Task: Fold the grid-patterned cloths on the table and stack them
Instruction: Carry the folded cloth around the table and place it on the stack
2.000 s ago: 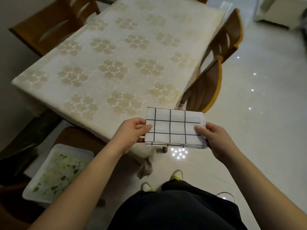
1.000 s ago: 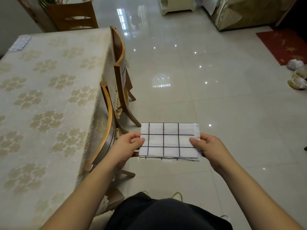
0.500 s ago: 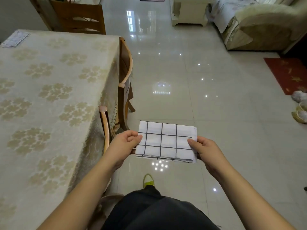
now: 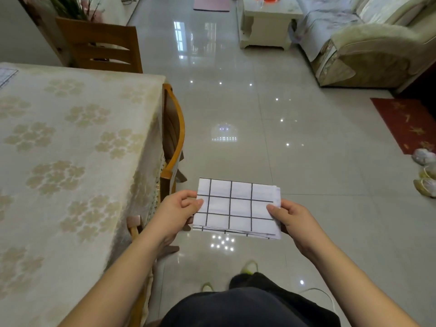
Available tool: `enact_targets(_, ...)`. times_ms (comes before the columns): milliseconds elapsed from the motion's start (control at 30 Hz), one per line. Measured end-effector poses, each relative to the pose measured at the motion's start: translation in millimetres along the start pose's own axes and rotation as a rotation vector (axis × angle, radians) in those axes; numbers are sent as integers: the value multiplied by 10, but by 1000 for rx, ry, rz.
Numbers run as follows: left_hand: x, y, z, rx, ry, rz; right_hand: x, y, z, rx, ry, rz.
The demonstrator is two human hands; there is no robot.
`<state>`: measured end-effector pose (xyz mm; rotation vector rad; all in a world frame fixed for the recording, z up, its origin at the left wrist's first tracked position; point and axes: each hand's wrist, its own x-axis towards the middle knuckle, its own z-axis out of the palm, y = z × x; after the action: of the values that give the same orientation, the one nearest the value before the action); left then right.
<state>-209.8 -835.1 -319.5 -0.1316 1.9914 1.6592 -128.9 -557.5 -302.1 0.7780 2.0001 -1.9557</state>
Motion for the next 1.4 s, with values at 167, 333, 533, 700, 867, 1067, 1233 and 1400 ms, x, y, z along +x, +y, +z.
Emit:
enact_targets(167, 621, 257, 71, -48, 14, -21, 677, -299, -126, 33, 20, -29)
enact_targets(333, 1313, 765, 272, -67, 86, -38, 1438, -704, -393, 36, -17, -51)
enact_targets(533, 2032, 1380, 457, -63, 123, -24, 2213, -1251, -768, 28, -91, -49)
enact_targets(700, 2485, 1622, 436, -78, 134, -36, 2783, -1710, -809, 31, -101, -50)
enact_targets(867, 2947, 1786, 229, -91, 178, -85, 3357, -2037, -637, -11, -152, -37)
enact_targets(1067, 3697, 1975, -292, -79, 267, -130, 4155, -2493, -229, -50, -190, -43)
enact_targets(1233, 4172, 2276, -665, -201, 267, -140, 4732, -2937, 54, -105, -211, -69)
enact_targets(1400, 4573, 2538, -901, -173, 299, -86, 5216, -3242, 235, -118, -212, -88)
